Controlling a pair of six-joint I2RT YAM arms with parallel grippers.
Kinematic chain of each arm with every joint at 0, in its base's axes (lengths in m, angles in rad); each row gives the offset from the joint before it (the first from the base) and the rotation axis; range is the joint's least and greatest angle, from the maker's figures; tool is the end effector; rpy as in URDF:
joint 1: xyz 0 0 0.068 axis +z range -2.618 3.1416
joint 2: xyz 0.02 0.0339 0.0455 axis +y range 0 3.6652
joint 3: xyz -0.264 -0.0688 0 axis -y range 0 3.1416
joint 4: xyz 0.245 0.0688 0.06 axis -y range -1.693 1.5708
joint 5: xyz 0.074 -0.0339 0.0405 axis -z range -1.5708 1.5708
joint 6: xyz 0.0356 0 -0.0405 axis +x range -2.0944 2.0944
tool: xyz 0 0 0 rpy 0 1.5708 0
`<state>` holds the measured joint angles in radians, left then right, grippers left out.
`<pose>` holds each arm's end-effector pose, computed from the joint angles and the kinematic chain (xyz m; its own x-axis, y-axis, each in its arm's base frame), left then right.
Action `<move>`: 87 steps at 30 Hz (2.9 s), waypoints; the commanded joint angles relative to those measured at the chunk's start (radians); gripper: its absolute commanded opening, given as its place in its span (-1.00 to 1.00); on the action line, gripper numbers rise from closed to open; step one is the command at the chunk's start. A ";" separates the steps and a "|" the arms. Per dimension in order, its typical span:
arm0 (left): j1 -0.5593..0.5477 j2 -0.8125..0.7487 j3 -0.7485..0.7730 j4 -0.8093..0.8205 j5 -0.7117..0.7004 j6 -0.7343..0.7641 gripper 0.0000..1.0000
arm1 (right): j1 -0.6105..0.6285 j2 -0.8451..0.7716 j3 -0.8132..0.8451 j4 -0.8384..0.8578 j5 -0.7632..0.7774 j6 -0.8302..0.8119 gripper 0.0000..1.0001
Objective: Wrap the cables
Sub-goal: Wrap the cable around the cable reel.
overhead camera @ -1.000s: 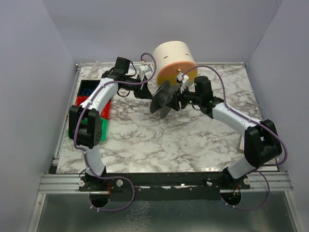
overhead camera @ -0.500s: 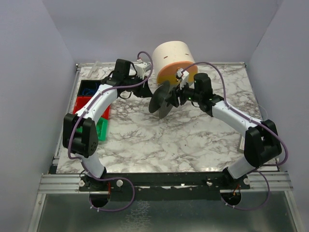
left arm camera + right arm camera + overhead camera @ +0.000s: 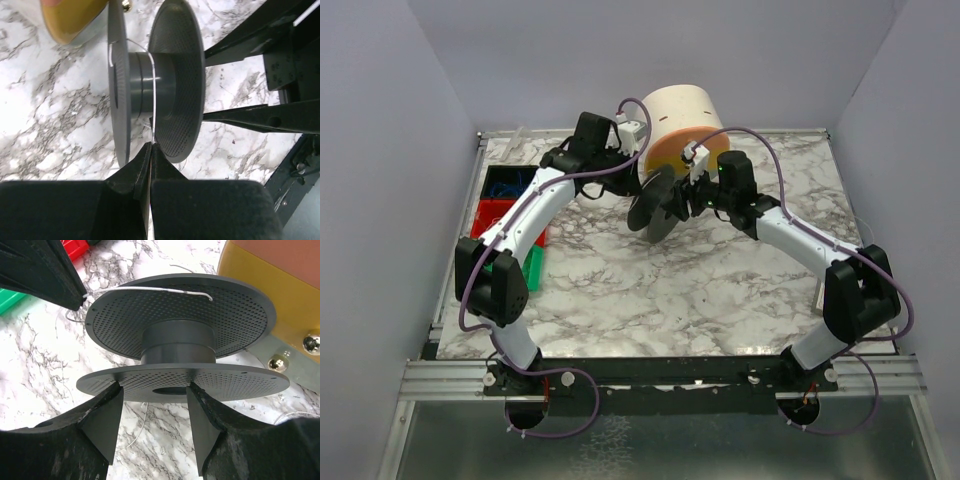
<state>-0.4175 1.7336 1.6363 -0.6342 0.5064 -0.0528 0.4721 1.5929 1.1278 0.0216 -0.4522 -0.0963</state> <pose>0.3501 -0.1742 0.3397 -0.6459 0.2360 -0.7260 0.6514 0.6664 -0.3628 0.3202 0.1810 0.2757 -0.3073 -0.2540 -0.9171 -0.7938 0.6000 0.0998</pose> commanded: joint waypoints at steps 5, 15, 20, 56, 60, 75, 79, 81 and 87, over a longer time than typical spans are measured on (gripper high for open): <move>0.000 0.018 0.017 -0.090 -0.008 -0.050 -0.89 | 0.007 0.017 0.032 -0.005 0.050 -0.008 0.17; -0.023 0.031 -0.034 -0.041 0.123 -0.100 -0.78 | 0.008 0.020 0.033 0.005 0.057 -0.008 0.17; -0.007 0.032 0.010 -0.044 0.059 -0.058 -0.69 | 0.007 0.008 0.020 0.010 0.059 -0.012 0.18; 0.193 0.000 -0.487 0.704 0.297 0.569 0.80 | 0.008 -0.056 -0.027 0.005 -0.009 -0.057 0.22; 0.194 0.041 -0.469 0.727 0.339 0.548 0.80 | 0.008 -0.056 -0.031 0.005 -0.015 -0.056 0.22; 0.158 0.147 -0.332 0.663 0.508 0.493 0.68 | 0.007 -0.021 -0.028 0.009 -0.028 -0.050 0.22; 0.140 0.165 -0.302 0.595 0.520 0.533 0.56 | 0.007 -0.019 -0.026 0.011 -0.025 -0.051 0.22; 0.136 0.172 -0.292 0.568 0.512 0.551 0.41 | 0.007 -0.016 -0.025 0.011 -0.020 -0.052 0.22; 0.140 0.158 -0.293 0.532 0.436 0.568 -0.08 | 0.005 -0.026 -0.033 0.015 -0.017 -0.052 0.23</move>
<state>-0.2714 1.8885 1.3273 -0.0467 0.9520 0.4870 0.4721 1.5597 1.1034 0.0208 -0.4580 -0.1505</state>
